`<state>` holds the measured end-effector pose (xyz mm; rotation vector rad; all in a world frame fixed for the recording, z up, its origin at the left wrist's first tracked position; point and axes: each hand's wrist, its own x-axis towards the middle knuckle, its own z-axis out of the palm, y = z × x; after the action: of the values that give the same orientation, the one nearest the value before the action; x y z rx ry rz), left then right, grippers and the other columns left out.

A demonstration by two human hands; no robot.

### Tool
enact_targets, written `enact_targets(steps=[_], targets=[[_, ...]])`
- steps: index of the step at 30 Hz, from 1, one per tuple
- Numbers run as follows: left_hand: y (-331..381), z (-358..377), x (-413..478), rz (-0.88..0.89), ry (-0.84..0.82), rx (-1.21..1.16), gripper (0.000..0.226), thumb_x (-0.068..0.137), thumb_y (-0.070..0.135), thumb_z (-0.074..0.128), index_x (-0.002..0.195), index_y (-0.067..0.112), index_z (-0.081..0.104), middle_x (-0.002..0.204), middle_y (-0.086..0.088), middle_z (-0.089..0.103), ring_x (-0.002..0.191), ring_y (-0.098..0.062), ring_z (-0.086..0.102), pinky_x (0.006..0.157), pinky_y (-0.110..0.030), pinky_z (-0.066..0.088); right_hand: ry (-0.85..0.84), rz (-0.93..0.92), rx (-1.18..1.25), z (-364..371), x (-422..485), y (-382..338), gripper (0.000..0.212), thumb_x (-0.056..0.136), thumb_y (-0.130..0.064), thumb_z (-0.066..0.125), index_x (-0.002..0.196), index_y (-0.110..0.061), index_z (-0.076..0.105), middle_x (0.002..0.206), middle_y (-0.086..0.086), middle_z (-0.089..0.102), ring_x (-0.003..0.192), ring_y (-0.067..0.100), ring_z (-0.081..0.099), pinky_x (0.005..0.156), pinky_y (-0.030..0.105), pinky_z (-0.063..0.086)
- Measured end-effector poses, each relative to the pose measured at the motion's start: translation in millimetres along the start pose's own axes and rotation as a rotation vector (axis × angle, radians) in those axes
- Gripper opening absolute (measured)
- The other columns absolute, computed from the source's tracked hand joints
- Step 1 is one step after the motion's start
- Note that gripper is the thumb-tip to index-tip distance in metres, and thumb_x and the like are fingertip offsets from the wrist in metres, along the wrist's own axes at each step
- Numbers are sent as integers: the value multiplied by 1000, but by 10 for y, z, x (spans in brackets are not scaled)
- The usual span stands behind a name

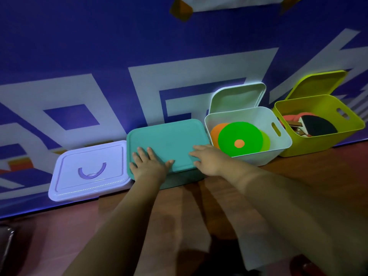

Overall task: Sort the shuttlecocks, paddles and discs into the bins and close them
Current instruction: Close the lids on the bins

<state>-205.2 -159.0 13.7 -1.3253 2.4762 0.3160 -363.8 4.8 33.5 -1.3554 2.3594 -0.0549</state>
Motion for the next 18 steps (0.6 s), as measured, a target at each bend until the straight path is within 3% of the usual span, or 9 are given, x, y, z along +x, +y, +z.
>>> enact_targets(steps=[3, 6, 8, 11, 16, 18], targets=[[310, -83, -23, -91, -40, 9, 98, 100, 65, 43, 166, 12, -7, 170, -24, -18, 158, -45, -6, 129, -53, 5, 70, -22, 269, -239, 105, 280, 46, 105, -27, 56, 150, -19, 56, 144, 9, 61, 133, 30, 56, 109, 30, 42], [854, -215, -146, -30, -23, 28, 88, 101, 32, 51, 164, 6, -3, 170, -26, -12, 158, -44, 3, 129, -51, 12, 291, 50, 531, -626, 165, 692, 46, 101, -19, 53, 145, -25, 60, 119, 4, 73, 107, 26, 67, 84, 26, 45], [1271, -285, -233, 18, -18, -47, 81, 99, 27, 56, 162, 4, 12, 169, -24, 5, 154, -42, 19, 125, -49, 25, 366, 101, 603, -920, 205, 1044, 52, 96, -21, 50, 145, -33, 57, 108, 0, 72, 92, 28, 66, 78, 29, 49], [1825, -343, -311, 46, -38, -192, 58, 100, 27, 55, 149, 3, 35, 156, -22, 32, 139, -43, 41, 113, -51, 39, 414, 93, 604, -1302, 291, 1559, 57, 94, -18, 50, 148, -37, 51, 100, 4, 73, 86, 30, 67, 77, 34, 54], [2216, -340, -406, 8, 13, -272, 46, 101, 28, 54, 140, 5, 47, 145, -19, 42, 128, -41, 51, 106, -52, 47, 321, 21, 424, -1594, 539, 2080, 57, 96, -19, 49, 149, -38, 43, 109, 8, 71, 93, 33, 66, 78, 36, 51], [2196, -313, -427, -38, -14, -260, 44, 102, 29, 53, 138, 4, 48, 141, -20, 45, 123, -41, 53, 104, -50, 49, 291, -10, 378, -1605, 623, 2109, 52, 96, -17, 50, 144, -34, 42, 100, 9, 70, 93, 36, 65, 73, 36, 46]])
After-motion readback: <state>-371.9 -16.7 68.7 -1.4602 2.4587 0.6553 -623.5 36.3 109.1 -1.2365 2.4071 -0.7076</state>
